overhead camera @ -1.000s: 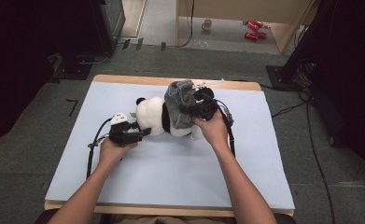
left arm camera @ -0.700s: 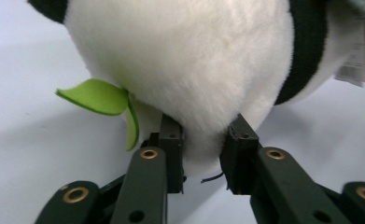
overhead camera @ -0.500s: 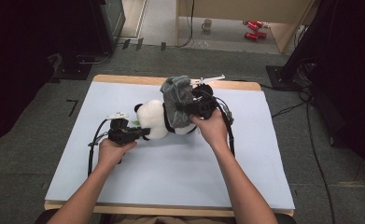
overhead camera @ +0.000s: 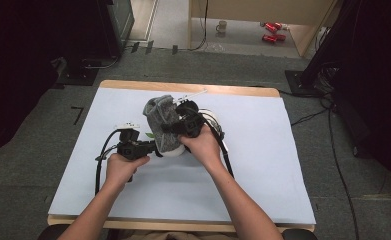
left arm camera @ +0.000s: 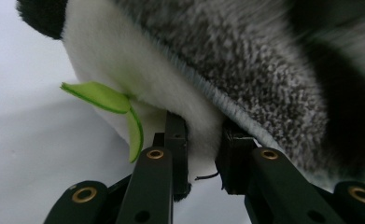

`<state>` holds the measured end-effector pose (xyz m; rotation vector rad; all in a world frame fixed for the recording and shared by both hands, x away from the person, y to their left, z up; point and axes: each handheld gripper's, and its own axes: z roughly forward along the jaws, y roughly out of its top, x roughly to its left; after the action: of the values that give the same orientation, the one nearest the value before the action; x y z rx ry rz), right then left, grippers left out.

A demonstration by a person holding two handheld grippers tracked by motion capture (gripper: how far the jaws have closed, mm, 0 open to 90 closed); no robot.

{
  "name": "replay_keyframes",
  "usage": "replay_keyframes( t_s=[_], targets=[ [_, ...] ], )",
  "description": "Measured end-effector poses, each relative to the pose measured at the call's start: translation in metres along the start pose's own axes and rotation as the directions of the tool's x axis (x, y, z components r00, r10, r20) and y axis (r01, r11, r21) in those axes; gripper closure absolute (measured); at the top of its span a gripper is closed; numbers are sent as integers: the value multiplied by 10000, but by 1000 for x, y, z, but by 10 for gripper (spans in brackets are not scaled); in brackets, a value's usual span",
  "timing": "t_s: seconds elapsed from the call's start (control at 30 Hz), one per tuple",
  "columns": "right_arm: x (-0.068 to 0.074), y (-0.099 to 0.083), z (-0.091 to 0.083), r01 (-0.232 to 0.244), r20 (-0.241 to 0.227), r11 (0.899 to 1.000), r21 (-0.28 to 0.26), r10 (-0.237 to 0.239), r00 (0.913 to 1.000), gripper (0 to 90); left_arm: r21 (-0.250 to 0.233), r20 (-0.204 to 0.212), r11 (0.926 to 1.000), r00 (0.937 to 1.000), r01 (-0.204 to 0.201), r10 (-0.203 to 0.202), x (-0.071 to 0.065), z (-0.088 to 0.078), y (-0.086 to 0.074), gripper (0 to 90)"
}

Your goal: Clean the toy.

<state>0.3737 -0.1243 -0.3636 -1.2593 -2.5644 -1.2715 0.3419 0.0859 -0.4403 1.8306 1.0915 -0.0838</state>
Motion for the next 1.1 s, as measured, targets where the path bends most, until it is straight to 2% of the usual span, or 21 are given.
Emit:
replay_keyframes(
  t_s=[0.13, 0.23, 0.3, 0.37, 0.57, 0.77, 0.87, 1.0, 1.1],
  targets=[
    [-4, -3, 8, 501, 931, 9980, 381, -535, 9942, 773, 250, -113, 9997, 9999, 81, -78, 2, 3, -1, 768],
    [-8, -3, 8, 636, 1324, 9958, 657, -718, 9886, 772, 304, -187, 9995, 9998, 104, -98, 3, 5, -1, 768],
    [-9, -3, 6, 698, 1579, 9941, 831, -823, 9840, 772, 324, -169, 9993, 9997, 185, -179, 5, 5, -1, 768],
    [-11, -2, 2, 804, 1972, 9908, 1093, -1009, 9752, 772, 338, -154, 9992, 9997, 207, -202, 6, 5, -1, 767],
    [-21, -4, -11, 704, 2465, 9885, 1336, -1020, 9638, 772, 330, -97, 9992, 9997, 207, -204, 8, 5, -1, 766],
    [-36, -5, -27, 349, 2632, 9937, 1065, -621, 9627, 773, 283, -44, 9992, 9996, 272, -271, 8, 5, -1, 765],
    [-39, -4, -36, 168, 2573, 9960, 873, -388, 9656, 777, 320, -56, 9991, 9996, 294, -292, 9, 5, -1, 765],
    [-42, 1, -54, -44, 2504, 9996, 267, -24, 9681, 778, 392, -102, 9989, 9996, 261, -257, 10, 5, -2, 765],
    [-42, 8, -70, -48, 2635, 9999, -145, 84, 9646, 778, 397, -93, 9988, 9996, 281, -278, 10, 5, -2, 765]
  ],
)
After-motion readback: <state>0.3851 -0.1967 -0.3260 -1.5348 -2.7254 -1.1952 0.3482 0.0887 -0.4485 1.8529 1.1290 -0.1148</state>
